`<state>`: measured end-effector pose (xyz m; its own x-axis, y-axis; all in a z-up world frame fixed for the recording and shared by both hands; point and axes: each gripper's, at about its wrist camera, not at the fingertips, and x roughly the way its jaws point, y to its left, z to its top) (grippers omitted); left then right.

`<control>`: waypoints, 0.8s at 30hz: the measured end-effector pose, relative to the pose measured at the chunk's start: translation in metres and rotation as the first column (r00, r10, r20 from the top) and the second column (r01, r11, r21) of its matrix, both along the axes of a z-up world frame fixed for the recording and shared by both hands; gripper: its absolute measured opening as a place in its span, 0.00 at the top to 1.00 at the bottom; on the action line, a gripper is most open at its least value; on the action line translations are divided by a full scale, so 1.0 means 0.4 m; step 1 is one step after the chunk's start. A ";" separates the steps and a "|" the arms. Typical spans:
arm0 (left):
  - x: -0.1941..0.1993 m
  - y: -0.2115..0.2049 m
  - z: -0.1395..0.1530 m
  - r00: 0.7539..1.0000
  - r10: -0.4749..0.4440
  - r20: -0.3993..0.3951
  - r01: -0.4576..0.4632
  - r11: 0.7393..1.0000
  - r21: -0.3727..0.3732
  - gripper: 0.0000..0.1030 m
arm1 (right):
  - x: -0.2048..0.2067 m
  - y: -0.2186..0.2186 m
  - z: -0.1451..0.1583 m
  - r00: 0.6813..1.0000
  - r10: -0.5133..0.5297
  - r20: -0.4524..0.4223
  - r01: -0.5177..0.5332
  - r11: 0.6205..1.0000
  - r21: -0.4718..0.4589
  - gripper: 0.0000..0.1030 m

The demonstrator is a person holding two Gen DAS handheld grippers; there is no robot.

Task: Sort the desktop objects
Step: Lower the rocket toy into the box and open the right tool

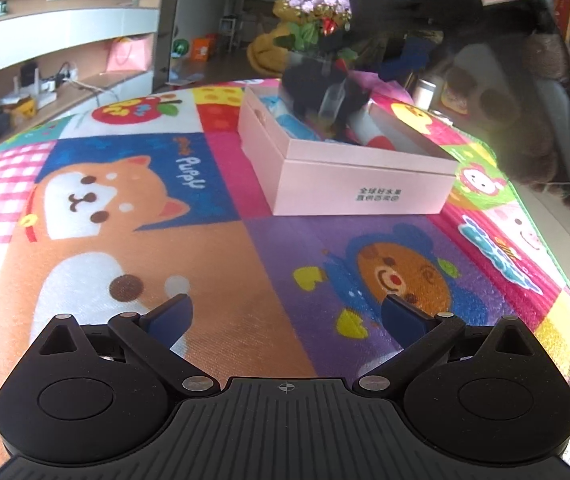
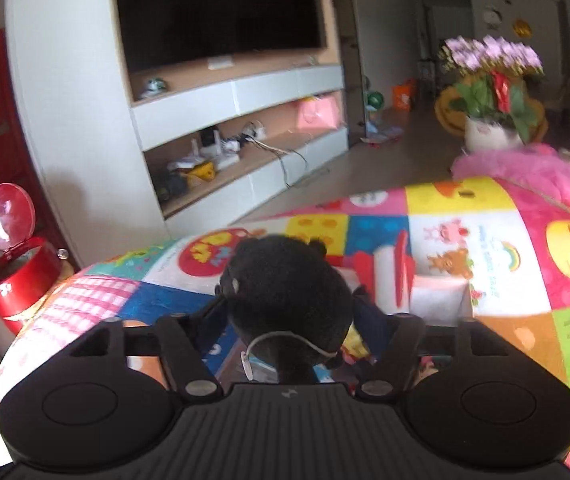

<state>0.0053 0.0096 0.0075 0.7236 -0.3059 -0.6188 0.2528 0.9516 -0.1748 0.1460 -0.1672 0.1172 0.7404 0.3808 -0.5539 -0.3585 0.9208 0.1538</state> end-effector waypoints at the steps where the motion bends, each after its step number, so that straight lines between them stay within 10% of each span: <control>1: -0.001 0.001 0.000 1.000 0.000 0.000 0.000 1.000 -0.002 0.00 | 0.010 -0.009 -0.013 1.000 -0.020 -0.020 0.020 1.000 0.009 0.21; 8: 0.006 -0.004 -0.011 1.000 0.007 -0.012 -0.008 1.000 -0.021 0.00 | 0.033 -0.083 -0.032 0.985 -0.172 -0.021 0.172 0.985 -0.001 0.23; 15: 0.001 -0.004 -0.008 1.000 0.015 -0.009 -0.015 1.000 -0.007 0.00 | 0.125 -0.092 -0.127 0.956 -0.265 -0.123 0.261 0.964 -0.050 0.77; 24: 0.002 -0.003 -0.012 1.000 0.014 -0.017 -0.015 1.000 -0.024 0.00 | 0.086 -0.137 -0.138 0.932 -0.238 -0.272 0.234 0.971 -0.049 0.84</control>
<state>0.0061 0.0085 0.0028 0.7178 -0.3104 -0.6232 0.2359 0.9506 -0.2017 0.1803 -0.2220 0.0622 0.6269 0.2032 -0.7522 -0.0767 0.9768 0.1999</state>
